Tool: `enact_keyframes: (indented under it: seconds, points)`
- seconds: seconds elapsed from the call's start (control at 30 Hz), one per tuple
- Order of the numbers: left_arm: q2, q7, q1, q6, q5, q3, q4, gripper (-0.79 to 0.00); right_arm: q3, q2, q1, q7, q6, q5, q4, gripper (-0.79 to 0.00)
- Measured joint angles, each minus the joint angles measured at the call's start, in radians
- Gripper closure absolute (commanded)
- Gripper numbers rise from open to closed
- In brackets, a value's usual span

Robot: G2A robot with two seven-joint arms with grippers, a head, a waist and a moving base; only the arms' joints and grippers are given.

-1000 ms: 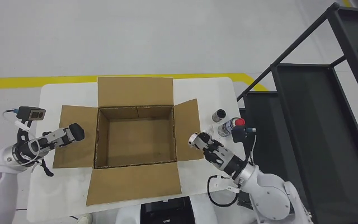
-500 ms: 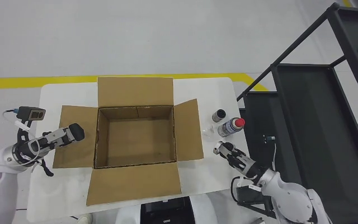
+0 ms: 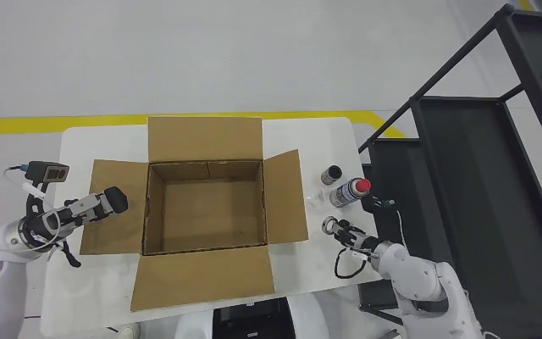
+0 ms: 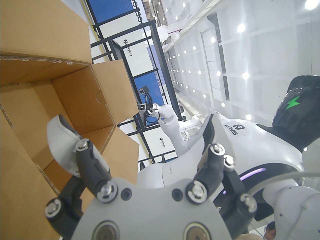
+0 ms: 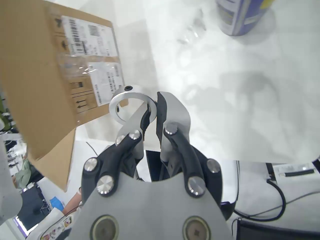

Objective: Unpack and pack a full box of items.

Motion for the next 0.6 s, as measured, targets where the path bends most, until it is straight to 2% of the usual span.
enact_keyframes:
  seconds: [0.27, 0.6]
  points:
    - [0.0, 0.0, 0.0, 0.0, 0.0, 0.0, 0.0, -0.785, -0.068, 0.004, 0.058, 0.062, 0.23, -0.154, 0.049, 0.0]
    - [0.0, 0.0, 0.0, 0.0, 0.0, 0.0, 0.0, -0.785, -0.174, 0.004, 0.175, 0.071, 0.336, -0.264, 0.228, 0.0]
